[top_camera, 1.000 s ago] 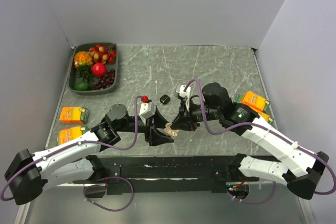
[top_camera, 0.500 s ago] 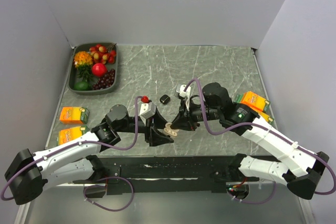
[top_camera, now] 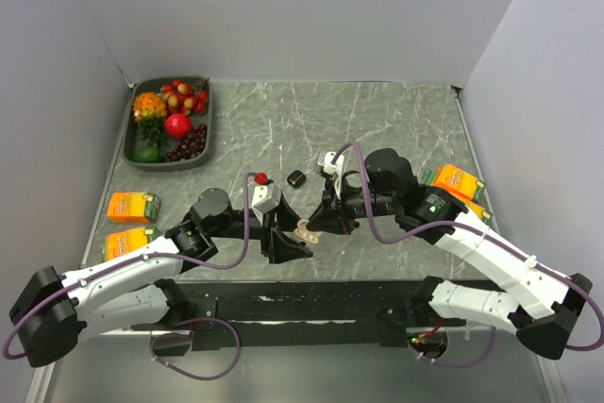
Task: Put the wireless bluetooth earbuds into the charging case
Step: Open the charging case.
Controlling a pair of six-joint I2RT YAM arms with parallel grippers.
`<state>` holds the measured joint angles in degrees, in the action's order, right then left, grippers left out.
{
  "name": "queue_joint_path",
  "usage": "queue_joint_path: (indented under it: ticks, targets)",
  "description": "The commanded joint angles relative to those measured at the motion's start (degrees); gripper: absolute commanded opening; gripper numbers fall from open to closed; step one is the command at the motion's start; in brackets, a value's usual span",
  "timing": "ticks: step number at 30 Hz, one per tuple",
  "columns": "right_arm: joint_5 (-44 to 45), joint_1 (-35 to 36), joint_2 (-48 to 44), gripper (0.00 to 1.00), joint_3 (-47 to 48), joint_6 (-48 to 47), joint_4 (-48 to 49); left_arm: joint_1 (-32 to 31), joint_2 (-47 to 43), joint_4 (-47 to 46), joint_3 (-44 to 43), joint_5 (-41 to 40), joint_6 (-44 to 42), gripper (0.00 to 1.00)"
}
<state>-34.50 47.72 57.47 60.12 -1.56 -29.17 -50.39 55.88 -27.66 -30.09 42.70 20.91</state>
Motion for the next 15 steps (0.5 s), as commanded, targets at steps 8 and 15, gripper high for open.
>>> queue_joint_path:
  ticks: [8, 15]
  targets:
    - [0.4, 0.3, -1.6, 0.0, 3.0, -0.5, 2.5, -0.1, -0.1, -2.9, 0.7, 0.9, 0.9, 0.59]
    - [0.7, 0.4, -1.6, 0.0, 2.7, -0.5, 2.5, -0.1, -0.6, -4.9, 1.3, 0.8, 2.0, 0.6]
